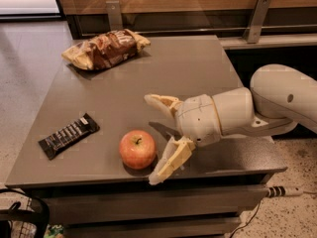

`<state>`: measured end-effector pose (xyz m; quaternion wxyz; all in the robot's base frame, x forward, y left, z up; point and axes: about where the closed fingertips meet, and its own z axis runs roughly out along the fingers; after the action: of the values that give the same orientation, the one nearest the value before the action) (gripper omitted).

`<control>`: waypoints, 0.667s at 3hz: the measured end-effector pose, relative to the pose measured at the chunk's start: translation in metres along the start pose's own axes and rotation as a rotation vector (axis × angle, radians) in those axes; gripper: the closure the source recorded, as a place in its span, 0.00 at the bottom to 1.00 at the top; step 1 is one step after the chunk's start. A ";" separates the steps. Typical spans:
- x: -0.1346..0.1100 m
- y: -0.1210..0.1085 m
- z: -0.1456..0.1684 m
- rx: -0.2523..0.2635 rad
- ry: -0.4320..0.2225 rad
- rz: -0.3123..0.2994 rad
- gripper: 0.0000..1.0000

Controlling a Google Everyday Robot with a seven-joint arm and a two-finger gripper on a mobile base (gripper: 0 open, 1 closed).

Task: Move apple near brown chip bag

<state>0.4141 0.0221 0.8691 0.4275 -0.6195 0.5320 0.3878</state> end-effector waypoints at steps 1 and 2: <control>0.006 -0.004 0.018 -0.031 0.002 0.003 0.00; 0.014 -0.002 0.025 -0.039 0.013 0.015 0.00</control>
Offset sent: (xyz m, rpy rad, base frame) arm 0.0033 0.0204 -0.0350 -0.0319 0.0466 0.0226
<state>0.4169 0.0414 0.8483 0.4090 -0.6262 0.5320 0.3971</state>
